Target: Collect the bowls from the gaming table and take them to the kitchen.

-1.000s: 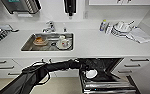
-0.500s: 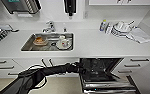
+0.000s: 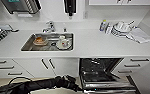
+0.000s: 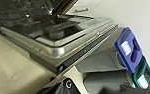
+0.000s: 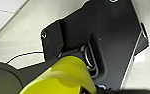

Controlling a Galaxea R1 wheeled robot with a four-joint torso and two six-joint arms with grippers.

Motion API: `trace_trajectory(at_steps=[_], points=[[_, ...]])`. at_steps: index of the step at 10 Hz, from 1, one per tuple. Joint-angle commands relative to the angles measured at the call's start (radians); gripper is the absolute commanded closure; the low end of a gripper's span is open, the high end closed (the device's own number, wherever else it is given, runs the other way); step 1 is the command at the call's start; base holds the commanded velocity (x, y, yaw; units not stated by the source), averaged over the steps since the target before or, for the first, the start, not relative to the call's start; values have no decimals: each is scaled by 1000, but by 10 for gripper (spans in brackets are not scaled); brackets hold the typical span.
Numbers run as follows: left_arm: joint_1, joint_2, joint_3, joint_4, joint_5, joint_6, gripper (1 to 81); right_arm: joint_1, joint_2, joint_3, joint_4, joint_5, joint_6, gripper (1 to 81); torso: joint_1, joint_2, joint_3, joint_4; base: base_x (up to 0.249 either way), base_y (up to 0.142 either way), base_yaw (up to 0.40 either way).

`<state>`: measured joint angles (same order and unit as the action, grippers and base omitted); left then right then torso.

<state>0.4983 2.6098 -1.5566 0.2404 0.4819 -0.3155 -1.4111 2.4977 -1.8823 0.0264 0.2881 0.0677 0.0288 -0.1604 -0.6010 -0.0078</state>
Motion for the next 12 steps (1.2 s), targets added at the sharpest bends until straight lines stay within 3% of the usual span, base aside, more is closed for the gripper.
trace_trajectory(at_steps=[1,3,4,5,7,8,10,12], points=[[128,-193,175,134,38,3,10,150,-220,290,12,-98,3,811,0,0,0,0,0,0,0],[286,-233,148,155,-46,12,10,238,-238,315,70,-104,3,811,0,0,0,0,0,0,0],[363,-249,113,194,-101,15,10,289,-234,339,76,-107,3,811,0,0,0,0,0,0,0],[445,-255,70,204,-140,15,10,347,-228,356,106,-139,4,811,0,0,0,0,0,0,0],[593,-223,-36,223,-267,46,10,436,-218,377,168,-147,4,811,0,0,0,0,0,0,0],[648,-210,-91,229,-339,49,10,488,-221,402,177,-150,4,811,0,0,0,0,0,0,0],[722,-213,-131,247,-422,50,10,562,-227,402,234,-196,4,811,0,0,0,0,0,0,0],[766,-221,-137,270,-436,50,10,638,-236,399,288,-208,4,811,0,0,0,0,0,0,0]])
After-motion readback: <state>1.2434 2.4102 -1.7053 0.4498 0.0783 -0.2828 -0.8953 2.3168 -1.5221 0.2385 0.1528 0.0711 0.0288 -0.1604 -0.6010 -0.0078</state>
